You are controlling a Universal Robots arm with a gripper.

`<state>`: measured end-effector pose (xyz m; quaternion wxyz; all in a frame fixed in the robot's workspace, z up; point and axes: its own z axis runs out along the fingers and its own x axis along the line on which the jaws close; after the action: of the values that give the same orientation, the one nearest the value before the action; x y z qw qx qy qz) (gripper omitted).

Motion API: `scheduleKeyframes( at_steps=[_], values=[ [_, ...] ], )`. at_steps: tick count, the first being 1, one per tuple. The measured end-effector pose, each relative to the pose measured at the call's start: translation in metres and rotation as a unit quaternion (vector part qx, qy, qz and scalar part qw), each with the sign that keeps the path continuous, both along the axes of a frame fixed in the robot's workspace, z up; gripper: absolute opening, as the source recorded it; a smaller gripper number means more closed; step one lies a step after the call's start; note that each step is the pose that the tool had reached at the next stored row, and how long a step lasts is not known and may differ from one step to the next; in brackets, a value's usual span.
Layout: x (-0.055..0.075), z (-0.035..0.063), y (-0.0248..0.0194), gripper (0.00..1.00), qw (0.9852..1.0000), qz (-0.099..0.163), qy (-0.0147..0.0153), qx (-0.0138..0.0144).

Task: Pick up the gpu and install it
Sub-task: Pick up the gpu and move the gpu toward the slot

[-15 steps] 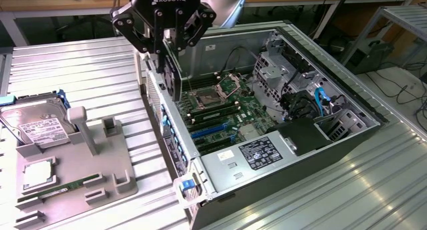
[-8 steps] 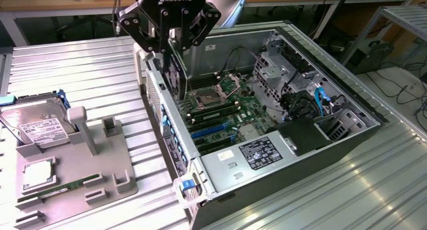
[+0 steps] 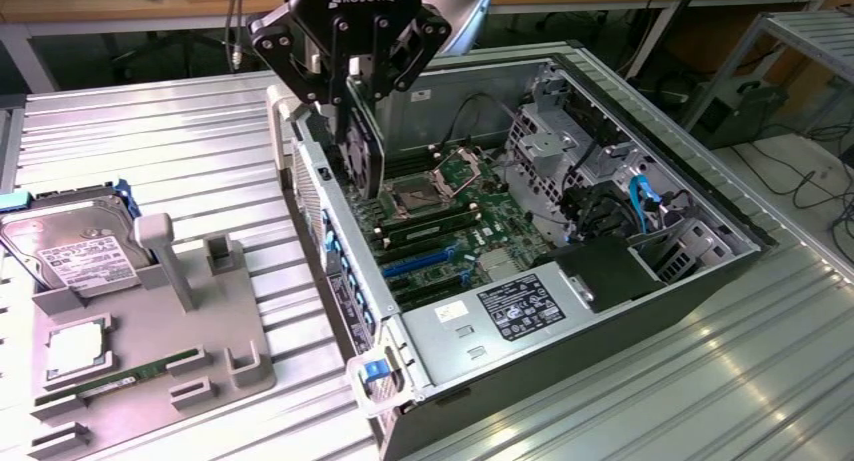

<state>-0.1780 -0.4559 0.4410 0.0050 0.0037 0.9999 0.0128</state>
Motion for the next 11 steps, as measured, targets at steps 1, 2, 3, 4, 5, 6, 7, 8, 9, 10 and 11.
scheduleKeyframes(
  at_steps=[1, 2, 3, 4, 5, 6, 7, 8, 9, 10, 11],
  values=[
    [0.001, 0.0, 0.0, 0.27, 1.0, 0.0, 0.0, 0.0],
    [0.002, 0.0, 0.0, 0.27, 1.0, 0.0, 0.0, 0.0],
    [0.003, 0.0, 0.0, 0.27, 1.0, 0.0, 0.0, 0.0],
    [0.004, 0.0, 0.0, 0.27, 1.0, 0.0, 0.0, 0.0],
    [0.005, 0.0, 0.0, 0.27, 1.0, 0.0, 0.0, 0.0],
    [0.006, 0.0, 0.0, 0.27, 1.0, 0.0, 0.0, 0.0],
    [0.007, 0.0, 0.0, 0.27, 1.0, 0.0, 0.0, 0.0],
    [0.008, 0.0, 0.0, 0.27, 1.0, 0.0, 0.0, 0.0],
    [0.01, 0.0, 0.0, 0.27, 1.0, 0.0, 0.0, 0.0],
    [0.011, 0.0, 0.0, 0.27, 1.0, 0.0, 0.0001, 0.0],
    [0.012, 0.0, 0.0, 0.27, 1.0, 0.0, 0.0, 0.0]
  ],
)
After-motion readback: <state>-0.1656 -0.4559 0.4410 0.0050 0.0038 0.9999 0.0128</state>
